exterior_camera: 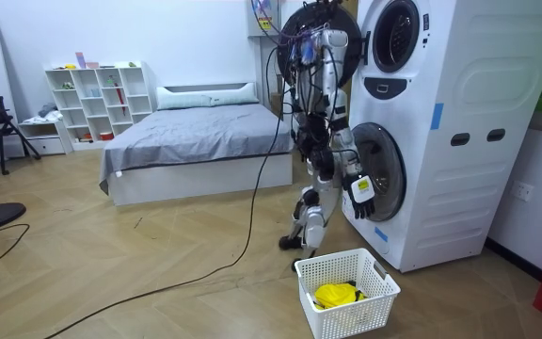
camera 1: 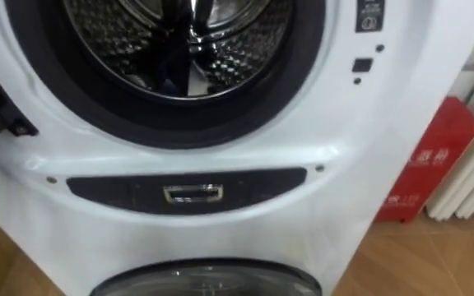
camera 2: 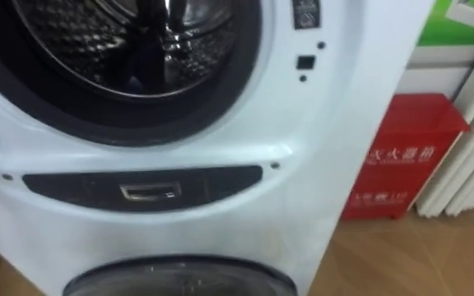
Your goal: Pick clothes from washing machine
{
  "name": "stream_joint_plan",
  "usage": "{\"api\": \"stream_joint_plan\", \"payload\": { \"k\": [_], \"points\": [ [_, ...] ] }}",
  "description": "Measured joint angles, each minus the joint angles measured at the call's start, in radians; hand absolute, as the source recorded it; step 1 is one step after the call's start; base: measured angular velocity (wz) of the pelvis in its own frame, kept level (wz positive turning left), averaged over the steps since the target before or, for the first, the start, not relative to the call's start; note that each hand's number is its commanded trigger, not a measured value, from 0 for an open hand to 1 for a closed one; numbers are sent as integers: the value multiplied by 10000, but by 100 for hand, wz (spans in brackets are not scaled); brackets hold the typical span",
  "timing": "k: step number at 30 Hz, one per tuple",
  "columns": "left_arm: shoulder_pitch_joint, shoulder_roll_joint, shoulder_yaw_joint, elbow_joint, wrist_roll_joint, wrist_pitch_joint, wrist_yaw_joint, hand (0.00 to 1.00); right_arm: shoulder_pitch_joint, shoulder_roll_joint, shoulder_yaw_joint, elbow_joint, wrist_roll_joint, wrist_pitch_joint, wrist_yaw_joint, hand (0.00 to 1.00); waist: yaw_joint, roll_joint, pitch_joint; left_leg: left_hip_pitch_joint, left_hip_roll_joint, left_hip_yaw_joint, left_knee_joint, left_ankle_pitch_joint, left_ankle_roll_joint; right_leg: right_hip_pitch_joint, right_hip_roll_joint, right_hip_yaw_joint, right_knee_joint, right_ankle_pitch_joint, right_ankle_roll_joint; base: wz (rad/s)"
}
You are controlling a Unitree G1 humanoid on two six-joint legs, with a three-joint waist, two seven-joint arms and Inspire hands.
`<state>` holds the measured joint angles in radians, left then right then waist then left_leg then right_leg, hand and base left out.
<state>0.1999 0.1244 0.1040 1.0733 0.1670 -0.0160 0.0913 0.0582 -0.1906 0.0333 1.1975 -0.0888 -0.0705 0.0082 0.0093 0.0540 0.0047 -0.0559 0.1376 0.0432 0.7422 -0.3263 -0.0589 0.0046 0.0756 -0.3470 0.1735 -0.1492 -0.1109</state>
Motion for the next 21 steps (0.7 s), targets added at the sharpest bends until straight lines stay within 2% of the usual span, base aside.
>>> {"api": "stream_joint_plan", "payload": {
  "k": [1, 2, 4, 5, 6, 7, 8, 9, 10, 11, 12, 13, 14, 15, 16, 17, 18, 19, 20, 21],
  "points": [
    [-230, 67, -8, 12, 6, -2, -48, 0, -22, 23, -39, -14, -5, -11, -149, 0, -342, 96, 15, 362, 131, -217, 449, 19, -32, -58, 51, -347, 137, 8, -33, 36],
    [-373, 102, -40, 23, 7, -2, -69, 0, 39, 31, -87, -10, 7, -8, -194, 0, -468, 95, 20, 627, 178, -266, 396, 43, -73, -99, 34, -504, 171, 8, -34, 63],
    [-1168, 127, -308, -42, -17, -103, -140, 0, 82, 20, -397, -36, 227, 59, -329, 0, -609, 112, 27, 1794, 393, -298, -789, 258, -438, -596, -67, -757, 641, 31, -42, 39],
    [-1336, 130, -404, -86, 0, -131, -174, 0, 56, 12, -400, -46, 263, 59, -372, 0, -601, 164, 21, 2052, 491, -299, -1267, 261, -449, -801, -67, -813, 820, 59, -46, 17],
    [-1574, 119, -512, -286, 30, -191, -225, 0, -61, 25, -425, -41, 249, 72, -403, 0, -577, 272, -11, 2534, 699, -346, -2448, 149, -528, -1274, -86, -866, 1162, 143, -56, 17],
    [-1733, 111, -525, -442, 30, -213, -265, 0, -226, 47, -553, -52, 158, 75, -394, 0, -589, 260, -5, 2822, 756, -415, -3587, -379, -767, -1706, -151, -865, 1381, 358, -48, 21],
    [-1796, 110, -604, -486, 26, -208, -263, 0, -266, 44, -582, -80, 112, 81, -375, 0, -616, 252, -5, 2916, 766, -398, -4142, -565, -727, -1885, -195, -809, 1420, 489, -4, 46],
    [-1947, 103, -943, -529, 28, -189, -264, 0, -264, 43, -682, -179, -24, 99, -383, 0, -657, 280, 6, 3022, 739, -348, -5077, -781, -584, -2226, -283, -539, 1418, 859, 189, 64],
    [-2122, 100, -1283, -531, 42, -164, -269, 0, -266, 106, -894, -332, -68, 208, -380, 0, -652, 259, 16, 2874, 441, -281, -5569, -849, -283, -2576, -459, -80, 1357, 1282, 465, 56],
    [-2101, 118, -1381, -531, 42, -141, -265, 0, -278, 171, -975, -375, -84, 235, -376, 0, -581, 108, 8, 2712, 216, -296, -5536, -792, 25, -2719, -563, 89, 1323, 1491, 582, 7],
    [-1886, 164, -1434, -512, 36, -94, -262, 0, -288, 266, -961, -395, -89, 284, -318, 0, -411, -166, -38, 2405, -191, -270, -5272, -658, 263, -2815, -809, 410, 980, 2017, 681, -29],
    [-1619, 167, -1498, -475, 28, -21, -264, 0, -295, 265, -955, -416, -75, 276, -247, 0, -375, -217, -50, 2154, -501, -198, -4957, -615, 355, -2704, -994, 486, 414, 2724, 769, -32],
    [-1497, 189, -1561, -302, 5, 26, -281, 0, -313, 249, -907, -472, 52, 272, -253, 0, -379, -342, -53, 1964, -847, -156, -4757, -486, 610, -2652, -1252, 596, 63, 3299, 861, -12],
    [-1456, 197, -1563, -231, -9, 33, -285, 0, -290, 237, -896, -488, 110, 263, -267, 0, -403, -361, -22, 1878, -1015, -71, -4725, -417, 760, -2652, -1379, 718, -61, 3544, 936, 0],
    [-1401, 235, -1571, -135, -45, 32, -282, 0, -279, 222, -870, -541, 199, 258, -278, 0, -469, -449, 64, 1775, -1321, 290, -4693, -279, 1061, -2655, -1653, 982, -239, 3964, 1144, 5],
    [-1359, 273, -1577, -138, -53, 29, -280, 0, -254, 215, -881, -630, 249, 272, -271, 0, -551, -481, 85, 1672, -1392, 541, -4629, -251, 1210, -2683, -1791, 1069, -220, 4035, 1219, 32],
    [-1349, 328, -1587, -129, -34, 25, -256, 0, -168, 227, -966, -820, 419, 261, -257, 0, -723, -393, 126, 1430, -1361, 1195, -4414, -296, 1423, -2820, -1992, 1174, 655, 3397, 1431, 54],
    [-1408, 333, -1540, -133, 19, -19, -181, 0, -146, 198, -992, -839, 716, 252, -238, 0, -816, -393, 129, 1334, -1357, 1527, -4383, -196, 1519, -3011, -2162, 1256, 2469, 2114, 1484, 59],
    [-1433, 346, -1547, -162, 30, -163, -142, 0, -133, 140, -972, -847, 837, 257, -141, 0, -837, -408, 122, 1332, -1365, 1801, -4460, -43, 1554, -3073, -2294, 1476, 4264, 1085, 1396, 40],
    [-1426, 361, -1556, -202, 27, -233, -143, 0, -109, 141, -939, -854, 852, 256, -107, 0, -830, -449, 93, 1334, -1367, 1968, -4520, 49, 1559, -3008, -2352, 1574, 5004, 735, 1438, 34]
  ]
}}
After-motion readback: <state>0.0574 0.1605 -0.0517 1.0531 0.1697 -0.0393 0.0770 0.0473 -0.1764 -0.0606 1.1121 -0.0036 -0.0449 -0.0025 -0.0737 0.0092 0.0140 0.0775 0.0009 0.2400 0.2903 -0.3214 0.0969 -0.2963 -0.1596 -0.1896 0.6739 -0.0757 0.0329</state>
